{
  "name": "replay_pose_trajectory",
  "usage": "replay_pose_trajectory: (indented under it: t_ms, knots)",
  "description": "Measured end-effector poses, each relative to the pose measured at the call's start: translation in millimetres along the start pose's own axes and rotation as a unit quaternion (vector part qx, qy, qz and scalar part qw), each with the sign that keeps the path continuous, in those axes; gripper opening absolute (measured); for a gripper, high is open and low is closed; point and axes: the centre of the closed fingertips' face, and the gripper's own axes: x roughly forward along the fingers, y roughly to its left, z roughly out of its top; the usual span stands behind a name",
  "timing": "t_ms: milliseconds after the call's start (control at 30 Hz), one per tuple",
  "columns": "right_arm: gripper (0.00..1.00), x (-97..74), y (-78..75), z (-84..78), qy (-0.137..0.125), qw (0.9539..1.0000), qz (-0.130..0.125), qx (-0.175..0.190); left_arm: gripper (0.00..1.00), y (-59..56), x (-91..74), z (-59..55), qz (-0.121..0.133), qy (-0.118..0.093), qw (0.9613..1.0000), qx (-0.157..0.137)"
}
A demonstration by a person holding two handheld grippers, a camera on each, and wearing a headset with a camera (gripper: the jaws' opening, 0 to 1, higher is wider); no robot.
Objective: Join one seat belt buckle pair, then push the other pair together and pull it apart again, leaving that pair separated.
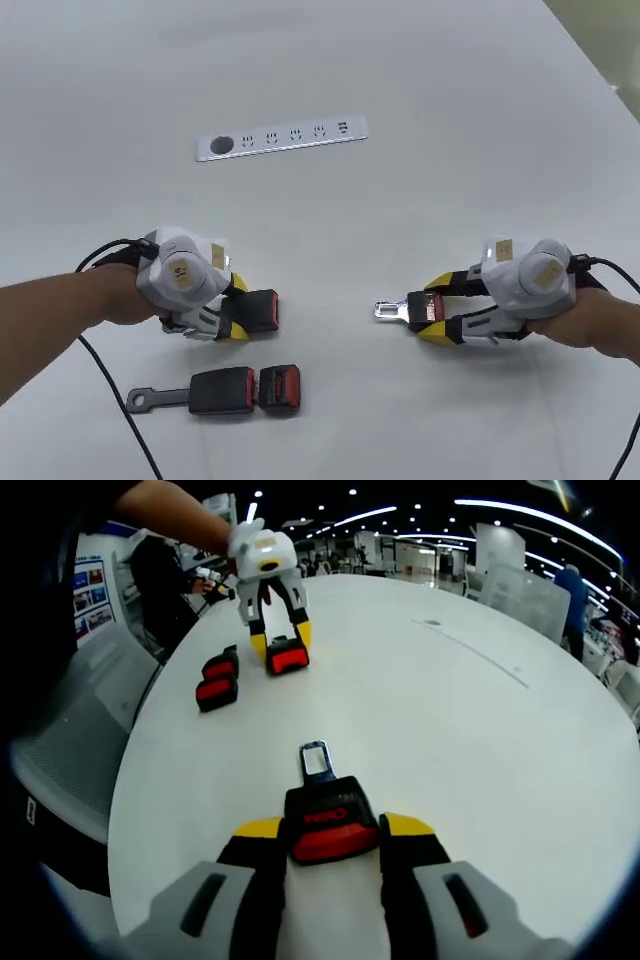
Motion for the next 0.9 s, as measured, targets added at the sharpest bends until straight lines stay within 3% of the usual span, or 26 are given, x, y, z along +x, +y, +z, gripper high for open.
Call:
replay_pose_trajectory:
  t_ms: [300,433,467,500,533,567,600,667,733,800,867,900]
  knots:
    - [0.38,-0.7,-1.9,1.0,-0.005,1.0000,0.001,0.006,0.35,1.1,0.4,-0.8,0.002,0.003,1.0000,-0.006]
    - [0.39,0.2,0.0,2.5,-0.003,1.0000,-0.001,0.004,0.34,-0.3,0.5,0.8,0.008,0.013,0.9999,0.007]
    - [0.41,0.3,0.2,2.7,-0.004,0.9998,-0.010,0.019,0.36,-0.2,0.0,-0.5,0.013,0.017,0.9998,-0.001]
    - [0.48,0.6,3.2,7.4,-0.022,0.9984,-0.009,0.052,0.44,-4.8,-0.4,-0.9,0.003,0.017,0.9998,-0.003]
    - [0.60,0.3,2.8,10.8,-0.035,0.9973,-0.011,0.063,0.51,-8.8,-0.5,0.0,-0.004,0.014,0.9998,-0.012]
    - [0.68,-1.4,-1.5,20.1,-0.067,0.9930,-0.028,0.093,0.55,-16.1,-3.4,4.5,-0.012,-0.007,0.9989,-0.045]
    - [0.73,-2.2,-2.6,20.2,-0.068,0.9924,-0.034,0.097,0.57,-16.4,-4.5,4.6,-0.011,-0.009,0.9986,-0.051]
    - [0.74,-8.2,-11.1,18.6,-0.063,0.9912,-0.074,0.090,0.58,-11.7,-12.9,1.7,0.013,-0.015,0.9977,-0.064]
    - [0.74,-12.1,-14.1,16.7,-0.064,0.9877,-0.099,0.103,0.66,-9.3,-24.2,2.3,0.036,-0.036,0.9925,-0.111]
    - [0.75,-16.0,-14.3,17.4,-0.067,0.9860,-0.114,0.102,0.74,-7.1,-33.1,5.4,0.053,-0.056,0.9878,-0.136]
    - [0.76,-21.7,-15.5,19.3,-0.069,0.9826,-0.140,0.101,0.77,-2.9,-44.9,4.3,0.082,-0.068,0.9816,-0.158]
    - [0.77,-23.4,-14.2,21.1,-0.072,0.9813,-0.147,0.102,0.79,-2.4,-50.7,3.3,0.095,-0.076,0.9764,-0.179]
